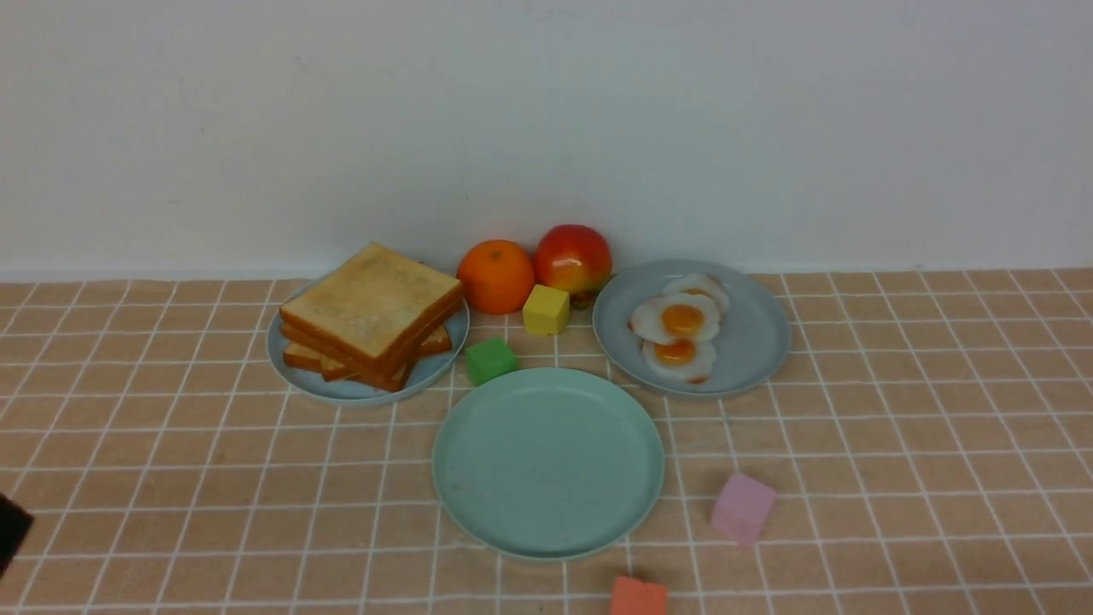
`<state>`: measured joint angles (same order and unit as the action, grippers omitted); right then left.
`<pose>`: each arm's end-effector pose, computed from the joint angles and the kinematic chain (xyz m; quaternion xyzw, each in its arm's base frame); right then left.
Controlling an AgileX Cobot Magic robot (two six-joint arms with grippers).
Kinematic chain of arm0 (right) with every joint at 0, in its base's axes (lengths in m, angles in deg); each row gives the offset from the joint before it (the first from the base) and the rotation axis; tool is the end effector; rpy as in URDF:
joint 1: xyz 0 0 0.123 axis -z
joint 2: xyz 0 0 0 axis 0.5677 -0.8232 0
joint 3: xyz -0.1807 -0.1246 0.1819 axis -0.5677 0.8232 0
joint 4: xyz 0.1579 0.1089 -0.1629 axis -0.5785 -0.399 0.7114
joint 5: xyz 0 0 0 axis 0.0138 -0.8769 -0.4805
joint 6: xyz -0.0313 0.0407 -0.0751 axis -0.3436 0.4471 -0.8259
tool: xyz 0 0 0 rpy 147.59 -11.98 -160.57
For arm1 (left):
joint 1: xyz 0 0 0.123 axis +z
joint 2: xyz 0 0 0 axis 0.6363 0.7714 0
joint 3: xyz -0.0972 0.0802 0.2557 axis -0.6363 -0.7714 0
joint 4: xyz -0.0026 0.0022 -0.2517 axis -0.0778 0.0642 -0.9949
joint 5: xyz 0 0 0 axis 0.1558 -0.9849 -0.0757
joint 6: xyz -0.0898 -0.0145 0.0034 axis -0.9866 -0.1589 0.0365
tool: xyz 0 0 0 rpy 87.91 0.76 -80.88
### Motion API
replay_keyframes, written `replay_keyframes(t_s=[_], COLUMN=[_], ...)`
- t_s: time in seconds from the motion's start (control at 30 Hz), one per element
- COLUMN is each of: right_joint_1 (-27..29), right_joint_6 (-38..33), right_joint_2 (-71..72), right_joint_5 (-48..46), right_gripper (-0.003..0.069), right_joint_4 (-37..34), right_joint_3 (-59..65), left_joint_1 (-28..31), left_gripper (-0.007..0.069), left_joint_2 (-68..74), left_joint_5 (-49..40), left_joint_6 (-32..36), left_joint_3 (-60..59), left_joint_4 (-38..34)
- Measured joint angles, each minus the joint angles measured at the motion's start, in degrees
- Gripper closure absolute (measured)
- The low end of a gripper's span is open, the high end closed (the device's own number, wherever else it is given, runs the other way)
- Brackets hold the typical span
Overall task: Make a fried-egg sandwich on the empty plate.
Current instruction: Use the left arm to grab a slice of bread
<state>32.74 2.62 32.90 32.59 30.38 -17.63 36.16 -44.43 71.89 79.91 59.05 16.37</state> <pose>0.0509 0.0095 0.1742 -0.0072 0.8044 0.0671 0.5903 0.0651 -0.0176 0.2629 -0.1712 0.7243 -0.2862 0.6035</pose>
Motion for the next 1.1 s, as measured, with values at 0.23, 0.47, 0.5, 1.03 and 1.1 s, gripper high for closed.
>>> replay_keyframes(t_s=[0.23,0.47,0.5,1.03,1.1], right_joint_1=[0.0,0.0,0.0,-1.9,-2.9], right_joint_6=[5.2,12.5,12.7,0.2,0.2], right_joint_2=[0.0,0.0,0.0,-22.1,-22.6], right_joint_5=[2.7,11.1,10.0,-37.4,-37.5], right_gripper=[0.0419,0.0447,0.0468,0.0657,0.0657], right_joint_4=[-8.4,-27.8,-28.3,-5.4,-4.2], right_joint_3=[0.5,0.5,0.0,-45.3,-47.1], left_joint_1=[-7.4,-22.1,-22.3,-12.4,-12.4], left_gripper=[0.0638,0.0638,0.0638,0.0505,0.0433], left_joint_2=[21.5,41.3,43.6,89.3,92.4], left_joint_5=[-23.2,-26.2,-25.2,-20.2,-20.2], left_joint_6=[19.8,18.9,18.3,20.6,20.8], left_joint_3=[16.7,28.4,29.8,65.2,67.9], left_joint_4=[1.8,12.6,13.6,25.9,28.6])
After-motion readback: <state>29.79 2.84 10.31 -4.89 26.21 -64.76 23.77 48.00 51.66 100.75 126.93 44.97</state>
